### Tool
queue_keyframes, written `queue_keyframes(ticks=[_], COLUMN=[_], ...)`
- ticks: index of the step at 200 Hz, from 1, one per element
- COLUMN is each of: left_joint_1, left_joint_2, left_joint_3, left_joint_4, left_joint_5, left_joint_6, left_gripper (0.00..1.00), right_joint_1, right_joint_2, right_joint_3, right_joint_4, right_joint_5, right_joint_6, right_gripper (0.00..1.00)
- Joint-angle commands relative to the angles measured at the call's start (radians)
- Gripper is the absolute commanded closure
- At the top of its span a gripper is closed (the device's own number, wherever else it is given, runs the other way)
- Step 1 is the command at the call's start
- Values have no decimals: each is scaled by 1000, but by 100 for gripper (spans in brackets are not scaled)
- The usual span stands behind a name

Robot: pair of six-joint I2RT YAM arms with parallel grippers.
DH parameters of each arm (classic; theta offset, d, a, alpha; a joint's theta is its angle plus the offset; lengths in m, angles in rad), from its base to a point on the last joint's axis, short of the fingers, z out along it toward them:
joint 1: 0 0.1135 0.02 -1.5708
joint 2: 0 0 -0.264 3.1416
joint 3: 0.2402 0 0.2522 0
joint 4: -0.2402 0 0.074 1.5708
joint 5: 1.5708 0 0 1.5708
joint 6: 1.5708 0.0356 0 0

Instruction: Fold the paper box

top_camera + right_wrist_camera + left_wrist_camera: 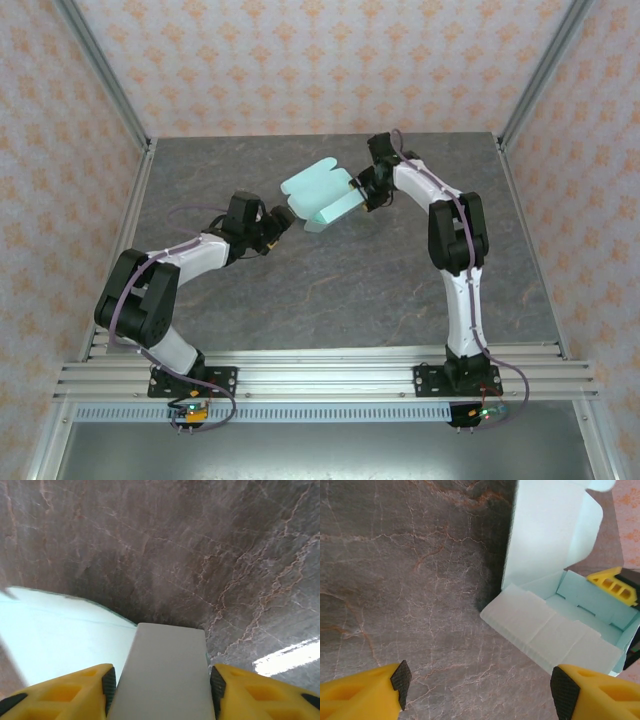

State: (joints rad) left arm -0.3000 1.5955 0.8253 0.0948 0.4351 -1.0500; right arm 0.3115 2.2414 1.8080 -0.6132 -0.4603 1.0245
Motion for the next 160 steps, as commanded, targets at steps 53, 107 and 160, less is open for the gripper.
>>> queue_keyframes(ticks=[53, 107, 160], left_joint_1=[9, 7, -1], left_joint_2=[-11, -8, 5], left_joint_3=[20, 16, -1], left_joint_4=[-44, -46, -21], left_joint_5=[7, 25, 23], left_joint_6=[38, 65, 91], left_gripper=[22, 22, 22], right_joint_1=[12, 18, 16], right_joint_2=[-291, -483, -662], right_joint_3=[-732, -1042, -1061], right_joint_4=[780, 842, 647], right_joint_5=[48, 100, 127], right_joint_6=[249, 228, 104], right_gripper=[34, 25, 23])
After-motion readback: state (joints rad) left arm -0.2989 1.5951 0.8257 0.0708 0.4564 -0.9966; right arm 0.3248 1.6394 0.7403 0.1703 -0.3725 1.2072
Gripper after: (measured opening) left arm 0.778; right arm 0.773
